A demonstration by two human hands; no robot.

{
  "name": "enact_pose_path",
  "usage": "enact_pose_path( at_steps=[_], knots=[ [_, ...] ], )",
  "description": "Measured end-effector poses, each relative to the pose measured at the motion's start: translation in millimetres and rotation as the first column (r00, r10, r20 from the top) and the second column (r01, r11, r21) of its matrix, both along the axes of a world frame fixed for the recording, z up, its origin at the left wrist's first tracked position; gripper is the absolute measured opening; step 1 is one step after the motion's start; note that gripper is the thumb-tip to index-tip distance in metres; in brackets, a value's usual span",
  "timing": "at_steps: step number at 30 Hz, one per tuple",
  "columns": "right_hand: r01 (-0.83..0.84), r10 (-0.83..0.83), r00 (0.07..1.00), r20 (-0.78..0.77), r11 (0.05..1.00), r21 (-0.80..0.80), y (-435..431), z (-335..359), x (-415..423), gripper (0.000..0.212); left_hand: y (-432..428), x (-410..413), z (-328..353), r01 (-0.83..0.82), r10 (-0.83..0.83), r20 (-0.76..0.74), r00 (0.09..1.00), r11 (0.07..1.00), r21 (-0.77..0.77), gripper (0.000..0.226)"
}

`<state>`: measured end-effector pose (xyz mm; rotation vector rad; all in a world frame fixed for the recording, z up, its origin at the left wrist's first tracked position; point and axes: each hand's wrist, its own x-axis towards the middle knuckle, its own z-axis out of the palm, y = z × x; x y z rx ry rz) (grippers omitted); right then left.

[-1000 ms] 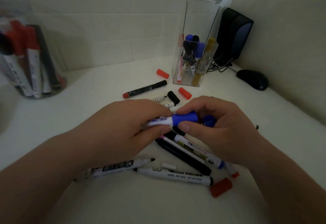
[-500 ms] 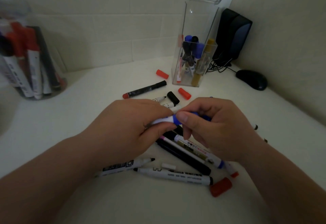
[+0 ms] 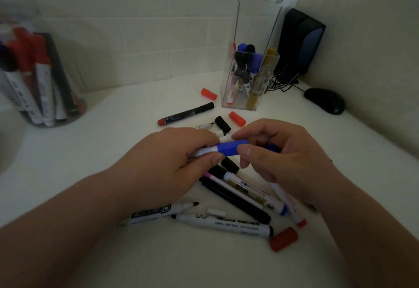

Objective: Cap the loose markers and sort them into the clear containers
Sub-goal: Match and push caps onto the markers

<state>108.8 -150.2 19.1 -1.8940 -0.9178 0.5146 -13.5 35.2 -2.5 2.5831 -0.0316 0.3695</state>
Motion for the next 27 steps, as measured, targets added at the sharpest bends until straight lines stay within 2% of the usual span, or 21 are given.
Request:
enact_pose_path(
  at_steps=[10, 12, 15, 18, 20, 24, 27],
  knots=[
    [-0.011, 0.014, 0.997, 0.077, 0.999, -0.032, 0, 5, -4, 0.009, -2, 0, 0, 0.004, -0.004, -0.008, 1.000, 0.997, -0.073, 0.033],
    [-0.027, 0.029, 0.996, 0.089, 0.999, -0.017, 1, 6, -7, 0.013, -3, 0, 0, 0.012, -0.011, 0.019, 1.000, 0.999, -0.051, 0.042],
    [-0.033, 0.032, 0.994, 0.101, 0.999, 0.003, 3, 8, -12, 0.024, -3, 1, 2, 0.053, -0.053, 0.042, 0.998, 0.999, 0.010, 0.034],
    [-0.024, 0.022, 0.993, 0.119, 1.000, 0.015, 4, 9, -13, 0.018, -3, 0, 3, 0.049, -0.052, 0.049, 0.997, 0.997, 0.054, 0.032],
    [-0.036, 0.037, 0.990, 0.135, 0.999, -0.010, 5, 8, -15, 0.013, -2, -1, 4, 0.047, -0.049, 0.042, 0.998, 0.997, 0.063, 0.033],
    [-0.005, 0.009, 0.995, 0.095, 0.999, -0.042, 7, 10, -17, 0.017, -2, -2, 6, 0.037, -0.042, 0.058, 0.997, 0.996, 0.087, 0.033],
    [0.001, 0.008, 0.996, 0.092, 0.995, -0.096, 7, 12, -19, 0.030, -1, -1, 5, 0.039, -0.050, 0.075, 0.996, 0.990, 0.137, 0.035]
  ],
)
